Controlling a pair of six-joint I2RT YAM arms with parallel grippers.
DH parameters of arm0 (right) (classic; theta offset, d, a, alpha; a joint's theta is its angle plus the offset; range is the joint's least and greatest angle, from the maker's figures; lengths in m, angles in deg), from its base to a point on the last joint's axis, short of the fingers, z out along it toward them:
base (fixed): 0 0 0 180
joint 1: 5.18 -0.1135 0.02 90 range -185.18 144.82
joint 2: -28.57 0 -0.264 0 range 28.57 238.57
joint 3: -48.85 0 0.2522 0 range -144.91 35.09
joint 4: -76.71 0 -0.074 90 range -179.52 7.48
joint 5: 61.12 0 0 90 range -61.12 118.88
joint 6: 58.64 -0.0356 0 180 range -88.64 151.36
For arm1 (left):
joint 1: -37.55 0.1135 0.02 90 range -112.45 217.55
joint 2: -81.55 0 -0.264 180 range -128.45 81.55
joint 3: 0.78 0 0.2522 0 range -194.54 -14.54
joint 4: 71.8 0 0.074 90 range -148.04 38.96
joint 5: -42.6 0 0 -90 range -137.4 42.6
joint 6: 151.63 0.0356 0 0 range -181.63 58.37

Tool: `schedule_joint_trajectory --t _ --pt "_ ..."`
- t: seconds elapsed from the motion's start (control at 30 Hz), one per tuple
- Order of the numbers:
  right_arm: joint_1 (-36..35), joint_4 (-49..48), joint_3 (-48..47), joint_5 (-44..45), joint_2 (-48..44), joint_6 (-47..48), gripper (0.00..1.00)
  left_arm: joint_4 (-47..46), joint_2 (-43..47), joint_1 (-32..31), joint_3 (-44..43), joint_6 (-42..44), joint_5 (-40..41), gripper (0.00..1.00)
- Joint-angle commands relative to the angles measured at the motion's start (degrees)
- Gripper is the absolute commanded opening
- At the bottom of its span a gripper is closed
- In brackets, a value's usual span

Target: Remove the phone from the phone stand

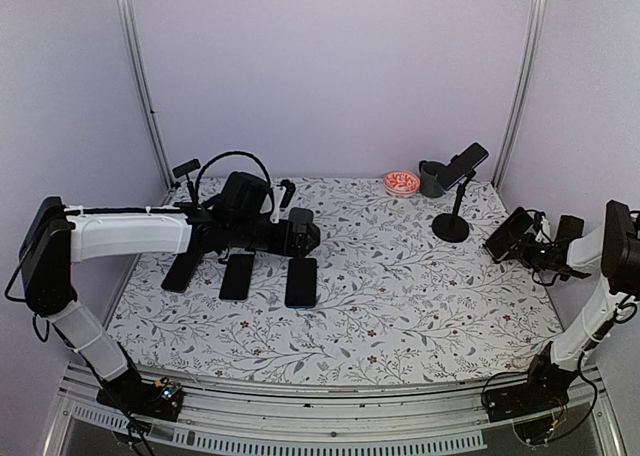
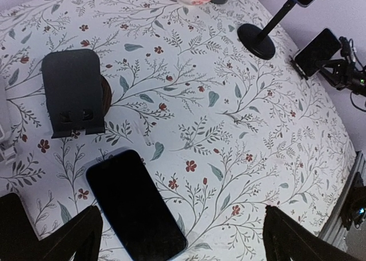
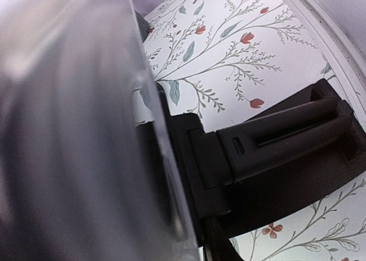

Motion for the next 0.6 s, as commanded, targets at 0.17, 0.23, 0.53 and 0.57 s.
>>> schedule_joint_trajectory --t 0.17,0.23,0.53,0.57 --pt "-0.8 -0.7 1.8 -5.2 -0.8 -3.4 0.12 -0.8 2.9 0.8 1.5 0.8 0.3 0.99" --pt "-1.4 -0.8 2.3 -5.2 -0.7 -4.0 0.10 -0.8 2.9 0.7 1.6 1.0 0.4 0.99" --pt "-6.9 -2.4 5.8 -4.8 -4.4 -6.3 0.07 -1.5 3.3 0.8 2.2 1.1 0.3 0.99" --pt "-7.7 -2.4 5.9 -4.8 -4.7 -6.5 0.06 -1.8 3.4 0.7 2.5 1.2 0.0 0.99"
